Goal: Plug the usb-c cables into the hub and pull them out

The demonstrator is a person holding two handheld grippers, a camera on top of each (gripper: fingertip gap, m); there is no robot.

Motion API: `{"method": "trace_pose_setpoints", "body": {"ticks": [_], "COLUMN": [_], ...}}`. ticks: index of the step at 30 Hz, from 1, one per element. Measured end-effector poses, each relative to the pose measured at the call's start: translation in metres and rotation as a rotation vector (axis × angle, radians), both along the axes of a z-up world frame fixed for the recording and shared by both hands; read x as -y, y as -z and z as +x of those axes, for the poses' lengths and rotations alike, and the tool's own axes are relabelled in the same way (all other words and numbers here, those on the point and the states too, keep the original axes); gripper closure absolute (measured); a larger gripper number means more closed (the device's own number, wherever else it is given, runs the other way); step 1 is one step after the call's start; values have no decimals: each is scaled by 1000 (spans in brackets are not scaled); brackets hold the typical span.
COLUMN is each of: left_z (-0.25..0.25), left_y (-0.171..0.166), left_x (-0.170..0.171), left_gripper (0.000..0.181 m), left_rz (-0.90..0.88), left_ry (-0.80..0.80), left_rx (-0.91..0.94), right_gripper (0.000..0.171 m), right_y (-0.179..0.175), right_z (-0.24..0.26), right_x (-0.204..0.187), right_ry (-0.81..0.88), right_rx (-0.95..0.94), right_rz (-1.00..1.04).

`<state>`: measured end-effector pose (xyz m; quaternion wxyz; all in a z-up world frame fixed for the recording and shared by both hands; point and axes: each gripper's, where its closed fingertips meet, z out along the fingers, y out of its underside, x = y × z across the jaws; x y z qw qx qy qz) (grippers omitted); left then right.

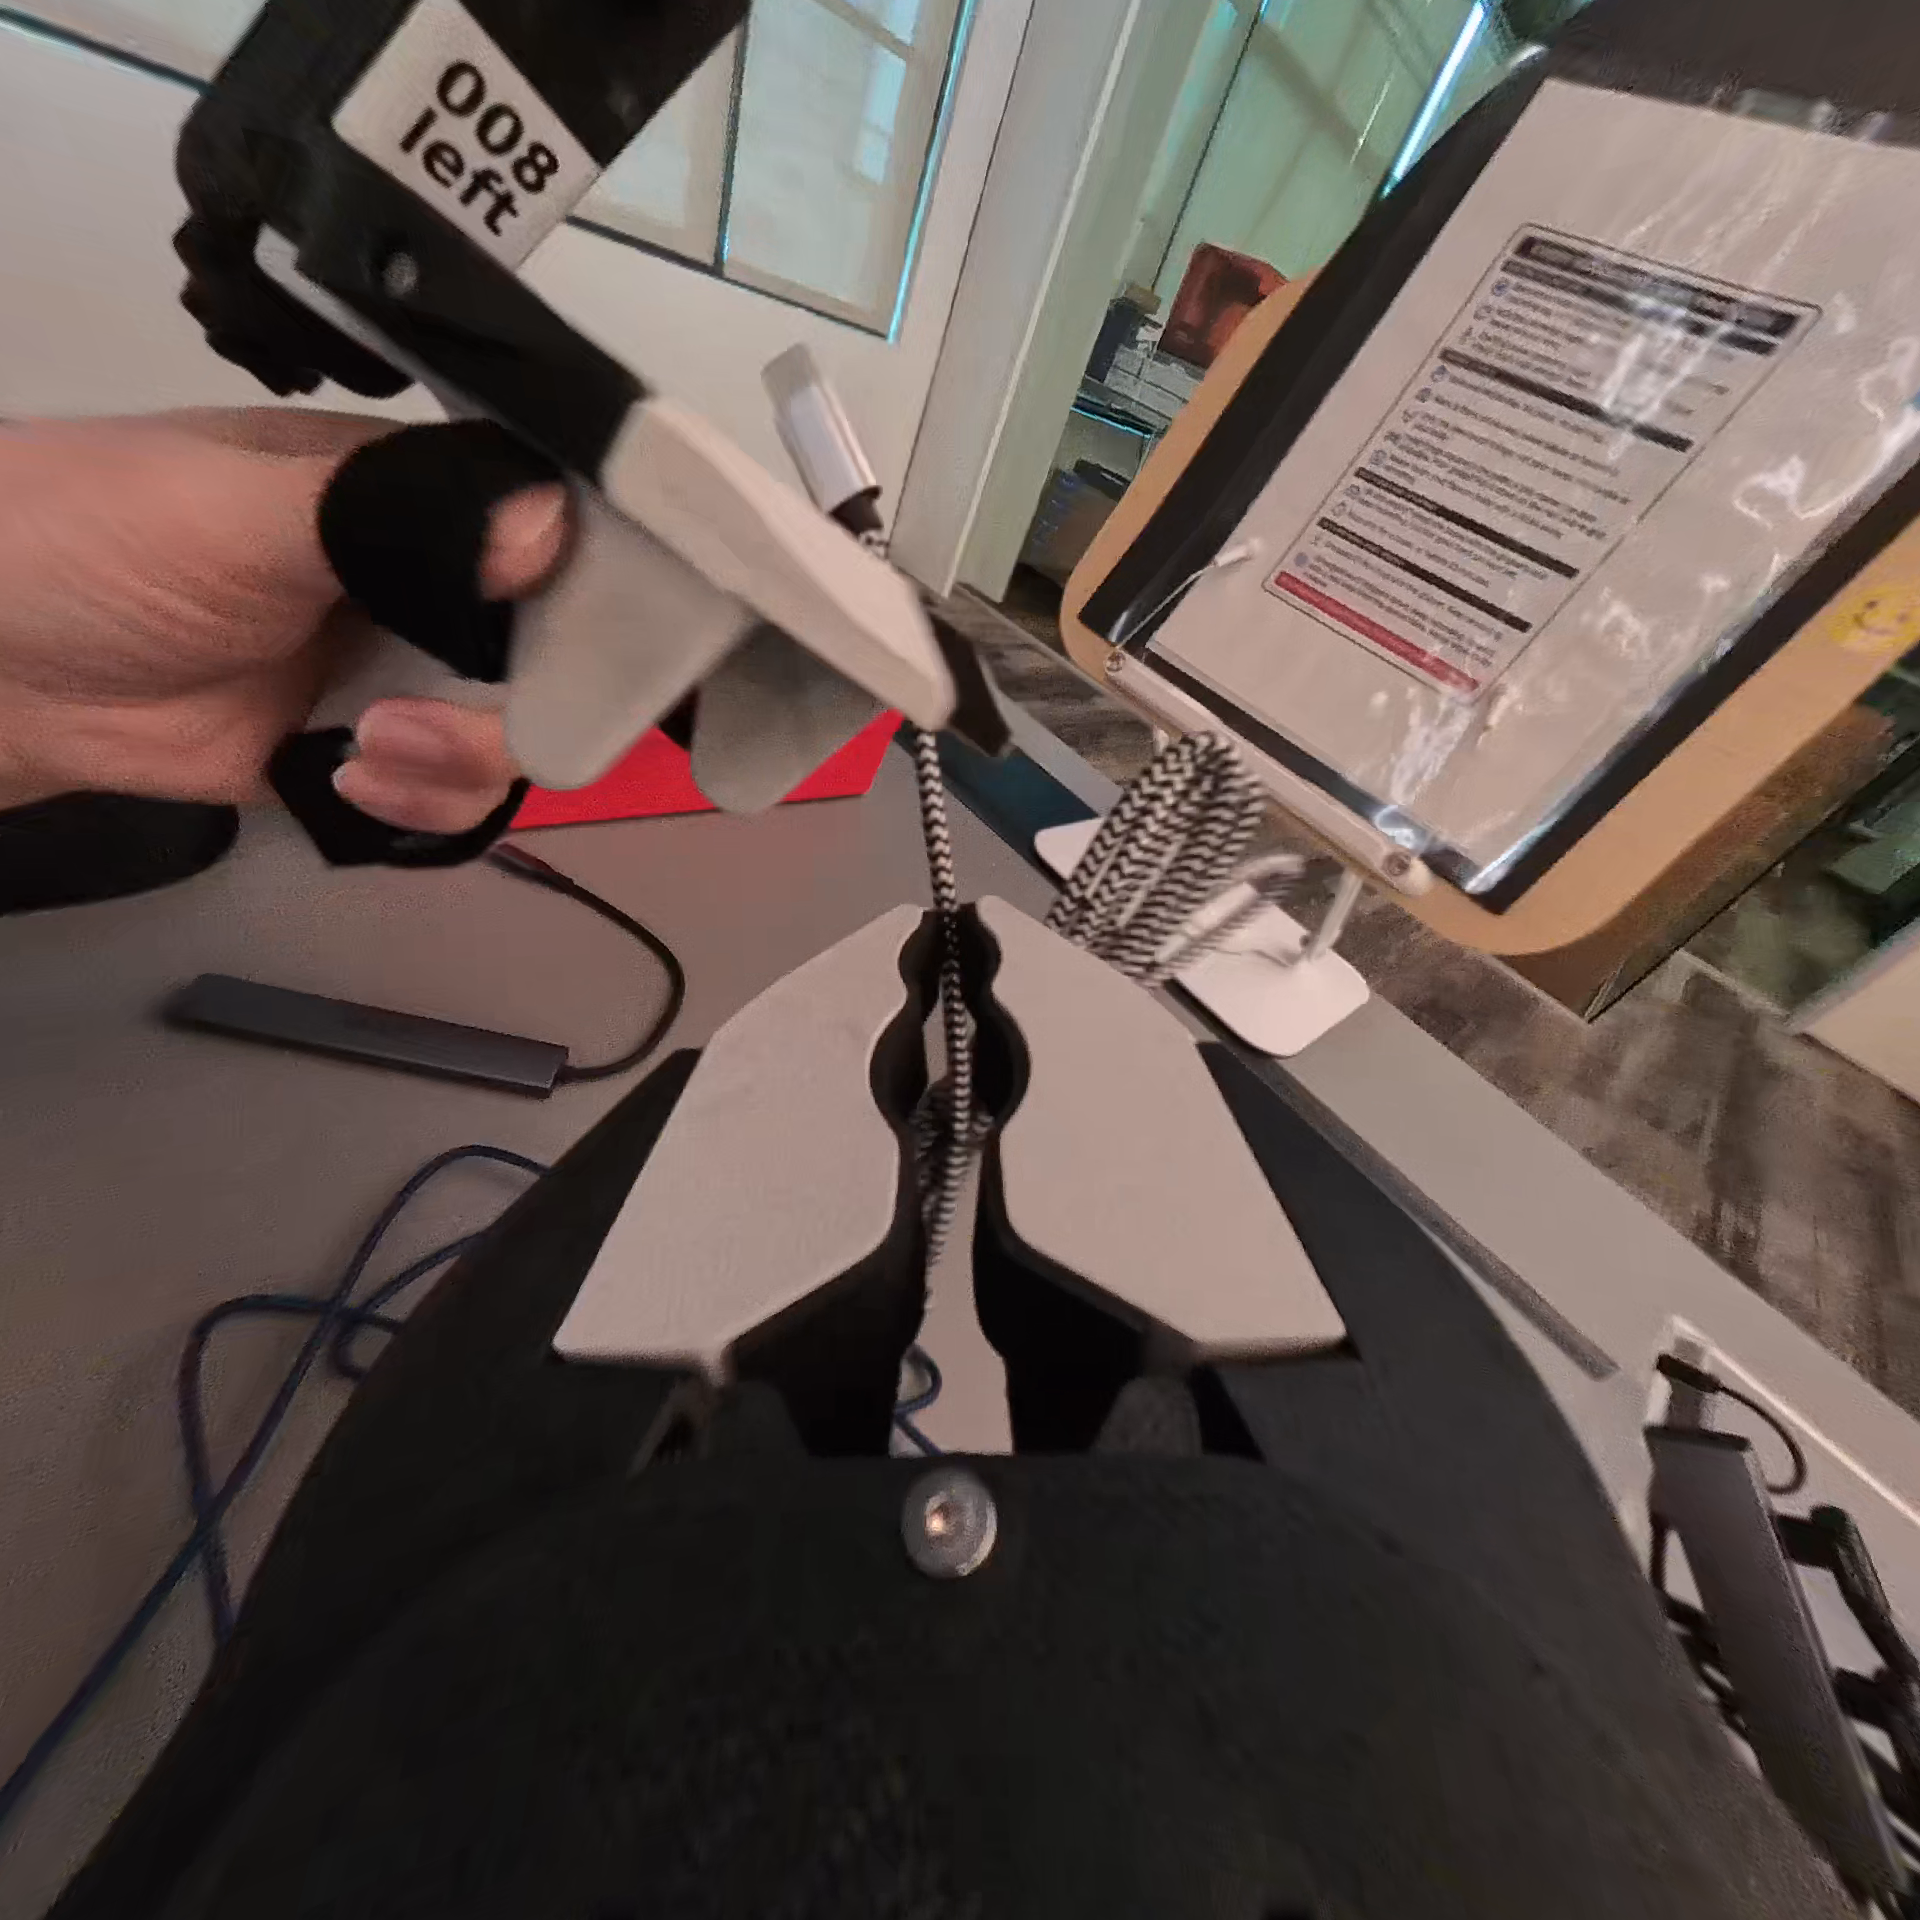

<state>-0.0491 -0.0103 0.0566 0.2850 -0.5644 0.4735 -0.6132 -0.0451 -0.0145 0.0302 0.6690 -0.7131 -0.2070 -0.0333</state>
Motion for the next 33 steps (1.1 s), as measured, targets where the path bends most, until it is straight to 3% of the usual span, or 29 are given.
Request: {"method": "trace_pose_setpoints", "body": {"ticks": [4,8,15,19,21,23,25,26,28,33], "left_z": [-23,-34,-21,-14,-14,-14,-13,-12,-14,-15], "left_y": [-18,-30,-32,-24,-25,-25,-23,-22,-23,-28], "left_x": [0,-10,1,0,0,1,-2,-3,0,3], "left_gripper": [144,142,136,156,176,176,155,152,176,176], "left_rz": [35,50,76,116,109,104,115,120,125,86], "left_ry": [113,66,88,75,93,104,82,74,104,133], "left_rx": [62,41,-62,-122,-112,-111,-122,-130,-127,-115], "right_gripper": [167,167,167,167,167,167,167,167,167,167], "right_y": [-5,-7,2,5,5,5,5,5,6,5], "right_z": [6,13,9,9,9,9,9,9,9,1], "right_x": [7,9,5,5,5,5,5,5,5,7], "right_ry": [-23,17,38,48,45,46,45,43,44,7], "right_rx": [-29,26,109,135,142,149,151,151,162,186], "right_rz": [-20,-5,-26,-32,-29,-30,-30,-31,-34,-9]}}
